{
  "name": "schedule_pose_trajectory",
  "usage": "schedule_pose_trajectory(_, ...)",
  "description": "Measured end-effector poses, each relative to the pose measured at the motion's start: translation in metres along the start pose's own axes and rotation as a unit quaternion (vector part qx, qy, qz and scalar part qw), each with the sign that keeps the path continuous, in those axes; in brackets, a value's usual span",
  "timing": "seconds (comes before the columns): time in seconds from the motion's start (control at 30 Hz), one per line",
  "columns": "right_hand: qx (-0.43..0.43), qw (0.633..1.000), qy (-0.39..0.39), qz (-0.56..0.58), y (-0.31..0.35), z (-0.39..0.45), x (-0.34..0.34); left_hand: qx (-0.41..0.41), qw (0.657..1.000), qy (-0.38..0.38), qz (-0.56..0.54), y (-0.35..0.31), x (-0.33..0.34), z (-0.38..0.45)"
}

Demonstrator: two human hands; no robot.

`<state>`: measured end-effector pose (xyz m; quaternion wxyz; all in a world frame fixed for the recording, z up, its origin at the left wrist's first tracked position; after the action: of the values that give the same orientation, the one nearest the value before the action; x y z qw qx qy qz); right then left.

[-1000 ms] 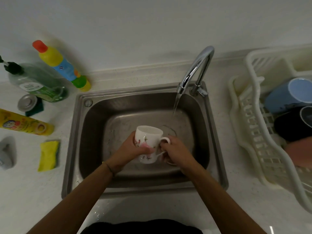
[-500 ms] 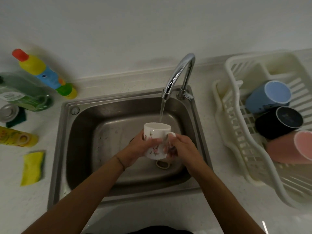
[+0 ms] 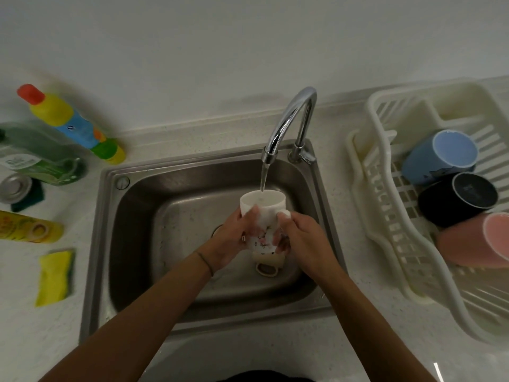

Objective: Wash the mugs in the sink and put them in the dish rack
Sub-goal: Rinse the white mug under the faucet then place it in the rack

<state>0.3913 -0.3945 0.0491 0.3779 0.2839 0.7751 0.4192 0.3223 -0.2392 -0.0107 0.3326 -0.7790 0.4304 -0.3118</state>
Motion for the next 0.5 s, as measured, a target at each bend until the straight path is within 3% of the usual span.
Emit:
schedule_pose_trajectory(0.17,-0.008,0.999,-0.010,-0.042,0.001,0.000,-0.003,-0.094,0.988,-0.040,-0.117,0.004,0.001,0.010)
schedule_pose_trajectory(0.5,-0.053,0.987,-0.033,-0.147,0.012,-0.002,-0.011,-0.120,0.974,-0.064,-0.179,-0.003,0.022,0.010)
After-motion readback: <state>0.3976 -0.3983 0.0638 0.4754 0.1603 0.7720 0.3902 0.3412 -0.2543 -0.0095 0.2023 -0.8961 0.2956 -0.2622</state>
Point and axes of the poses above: each hand's wrist, its own z-axis towards the middle knuckle, its own x-axis out of the palm, y = z × x, the point moved 2 cm from there along z, towards the middle knuckle, and after that the axes turned 7 degrees about -y, right-handed, at the moved point
